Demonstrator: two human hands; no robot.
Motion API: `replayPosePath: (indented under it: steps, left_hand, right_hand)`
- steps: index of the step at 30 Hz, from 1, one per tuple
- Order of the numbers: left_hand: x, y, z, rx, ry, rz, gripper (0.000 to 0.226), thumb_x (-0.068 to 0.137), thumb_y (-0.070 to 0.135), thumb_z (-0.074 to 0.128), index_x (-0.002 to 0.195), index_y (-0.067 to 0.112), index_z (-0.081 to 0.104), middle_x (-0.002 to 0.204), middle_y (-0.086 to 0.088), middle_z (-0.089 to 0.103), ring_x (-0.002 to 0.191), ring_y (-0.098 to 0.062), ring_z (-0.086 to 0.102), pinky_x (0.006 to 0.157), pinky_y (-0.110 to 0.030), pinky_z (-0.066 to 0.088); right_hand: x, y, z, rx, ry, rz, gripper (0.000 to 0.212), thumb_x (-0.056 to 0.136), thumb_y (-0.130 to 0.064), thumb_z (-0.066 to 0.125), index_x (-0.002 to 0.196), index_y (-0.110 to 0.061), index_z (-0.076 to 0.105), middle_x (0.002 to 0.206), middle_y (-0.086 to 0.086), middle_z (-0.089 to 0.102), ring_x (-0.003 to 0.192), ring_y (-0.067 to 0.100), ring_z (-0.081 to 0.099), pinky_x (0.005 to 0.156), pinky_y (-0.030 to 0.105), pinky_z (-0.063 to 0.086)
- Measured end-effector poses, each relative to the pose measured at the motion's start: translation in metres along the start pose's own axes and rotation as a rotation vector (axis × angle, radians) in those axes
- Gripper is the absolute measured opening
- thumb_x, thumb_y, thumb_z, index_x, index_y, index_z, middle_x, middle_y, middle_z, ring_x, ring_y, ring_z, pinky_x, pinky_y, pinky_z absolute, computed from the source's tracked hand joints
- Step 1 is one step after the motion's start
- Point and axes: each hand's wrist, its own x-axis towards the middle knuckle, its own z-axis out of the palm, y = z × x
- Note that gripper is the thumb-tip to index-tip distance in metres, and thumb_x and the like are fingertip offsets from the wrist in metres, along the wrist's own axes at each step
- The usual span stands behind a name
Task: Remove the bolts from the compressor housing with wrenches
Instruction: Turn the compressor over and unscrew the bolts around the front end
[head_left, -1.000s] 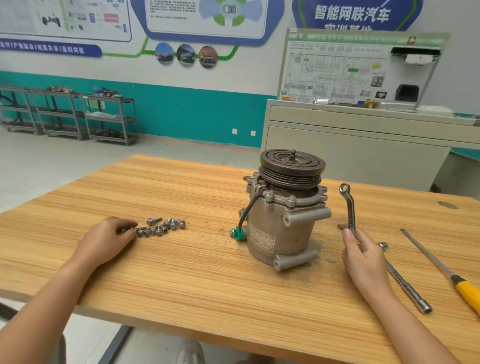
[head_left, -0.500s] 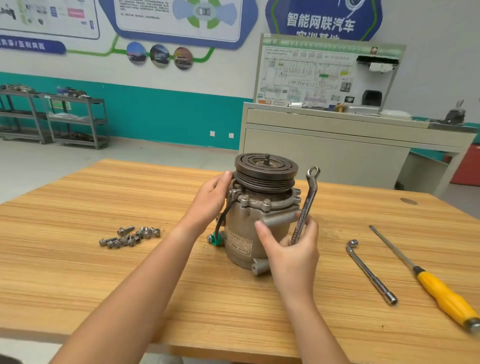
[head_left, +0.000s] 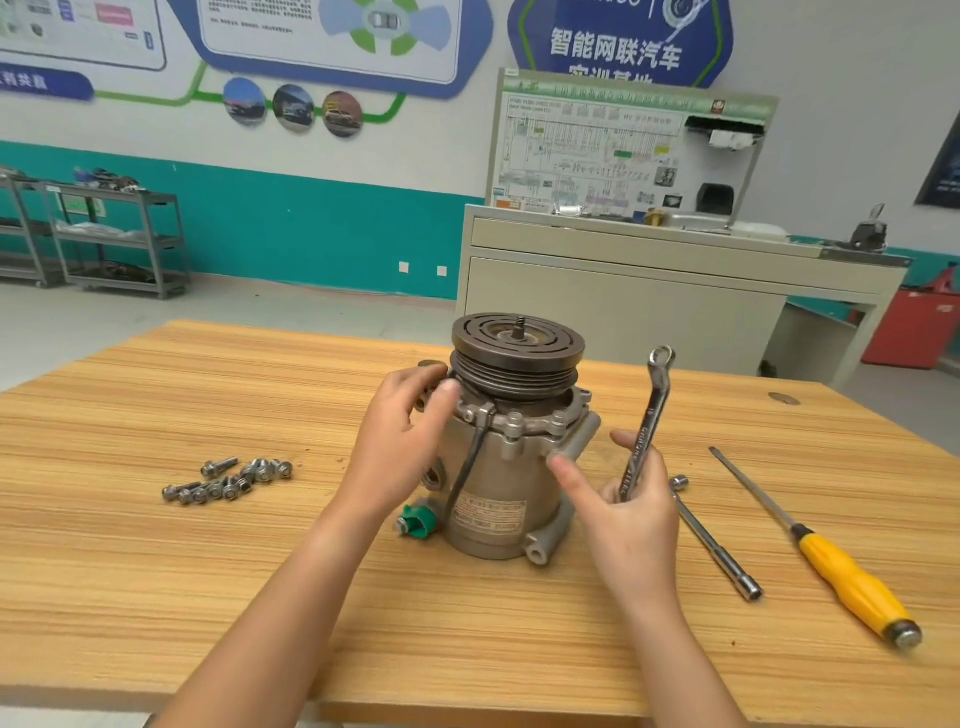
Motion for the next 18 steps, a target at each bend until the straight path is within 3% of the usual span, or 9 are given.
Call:
replayPosePath:
  steps: [5,10,12,15,18]
  left_hand:
    - [-0.033,0.014,0.008,0.222,0.042,0.115,0.075,0.07,0.057,0.06,0.135,0.022,0.047,0.121,0.013,0.044,0.113,-0.005,0.042,0.095,-0.023,0.035]
    - [-0.042,0.022,0.019,0.233,0.137,0.099,0.079,0.064,0.061,0.062,0.128,0.017,0.055,0.117,0.003,0.051,0.106,-0.018,0.051,0.095,-0.049,0.042]
    - [-0.041,0.024,0.025,0.219,0.158,0.092,0.081,0.061,0.064,0.06,0.126,0.016,0.057,0.118,0.002,0.051,0.105,-0.019,0.052,0.094,-0.052,0.042]
    - [-0.039,0.025,0.039,0.254,0.191,0.105,0.073,0.064,0.053,0.072,0.123,0.012,0.059,0.12,-0.001,0.05,0.109,-0.022,0.053,0.097,-0.052,0.039]
    - [-0.04,0.024,0.048,0.264,0.222,0.126,0.072,0.065,0.055,0.07,0.121,0.011,0.06,0.12,-0.002,0.051,0.109,-0.022,0.053,0.096,-0.041,0.031]
  right_hand:
    - [0.013,0.005,-0.022,-0.074,-0.047,0.004,0.032,0.066,-0.045,0.071,0.092,-0.037,0.053,0.046,-0.01,0.038,0.038,0.001,0.032,0.04,0.013,0.031]
    - [0.036,0.006,-0.039,-0.144,-0.152,0.048,0.041,0.059,-0.054,0.07,0.093,-0.037,0.054,0.051,-0.005,0.04,0.041,0.006,0.036,0.046,0.025,0.034]
    - [0.04,0.007,-0.04,-0.163,-0.15,0.05,0.044,0.056,-0.058,0.068,0.092,-0.036,0.054,0.051,-0.006,0.04,0.04,0.006,0.036,0.046,0.025,0.033]
    - [0.043,0.009,-0.038,-0.174,-0.109,0.084,0.04,0.062,-0.057,0.066,0.091,-0.032,0.053,0.056,-0.001,0.041,0.046,0.012,0.037,0.049,0.028,0.033]
    - [0.045,0.008,-0.037,-0.246,-0.104,0.099,0.033,0.074,-0.052,0.064,0.094,-0.027,0.054,0.058,-0.003,0.046,0.048,0.013,0.04,0.052,0.027,0.035]
